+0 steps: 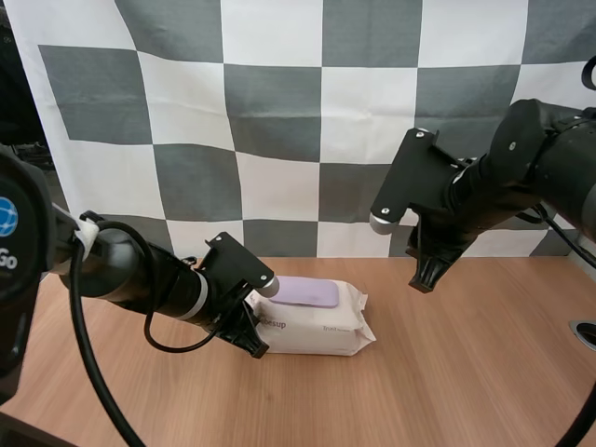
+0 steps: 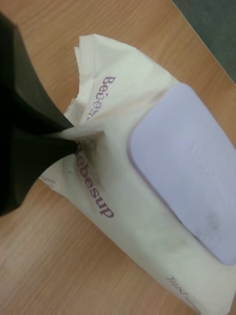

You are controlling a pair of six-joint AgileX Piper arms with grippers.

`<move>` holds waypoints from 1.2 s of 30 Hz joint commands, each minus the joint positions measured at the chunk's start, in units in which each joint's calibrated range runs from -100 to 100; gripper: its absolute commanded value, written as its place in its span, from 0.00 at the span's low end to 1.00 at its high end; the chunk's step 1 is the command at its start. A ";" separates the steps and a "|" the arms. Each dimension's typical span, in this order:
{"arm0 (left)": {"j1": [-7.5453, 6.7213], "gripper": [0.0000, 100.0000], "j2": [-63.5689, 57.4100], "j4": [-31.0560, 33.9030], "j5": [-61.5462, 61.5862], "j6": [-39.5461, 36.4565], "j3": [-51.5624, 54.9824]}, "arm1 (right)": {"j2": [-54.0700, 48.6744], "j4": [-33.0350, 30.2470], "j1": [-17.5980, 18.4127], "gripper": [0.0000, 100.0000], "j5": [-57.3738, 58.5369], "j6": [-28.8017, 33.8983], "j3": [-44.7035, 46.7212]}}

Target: Open the wet wipes lid

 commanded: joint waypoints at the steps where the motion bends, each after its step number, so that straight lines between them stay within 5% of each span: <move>1: 0.01 0.00 0.02 0.76 11.08 -0.04 0.00 | -0.03 -4.89 0.00 0.53 0.02 -0.01 0.09; 11: 0.01 0.00 -0.81 4.96 23.67 -0.50 0.00 | 0.23 0.22 0.00 0.54 5.71 -12.32 0.37; 17: 0.01 0.00 -0.81 5.76 23.67 -1.28 0.00 | 2.39 1.85 0.00 0.67 1.22 -25.42 8.71; 21: 0.01 0.00 -0.81 5.76 23.67 -1.37 0.00 | 2.49 5.98 0.00 0.67 -11.39 -25.53 14.44; 29: 0.01 0.00 -0.81 5.76 24.40 -1.35 0.00 | 2.80 22.46 0.09 0.67 -15.20 -25.53 19.24; 36: 0.01 0.00 -0.81 5.76 25.12 -1.35 0.00 | 2.93 24.70 2.97 0.67 -16.63 -25.53 19.77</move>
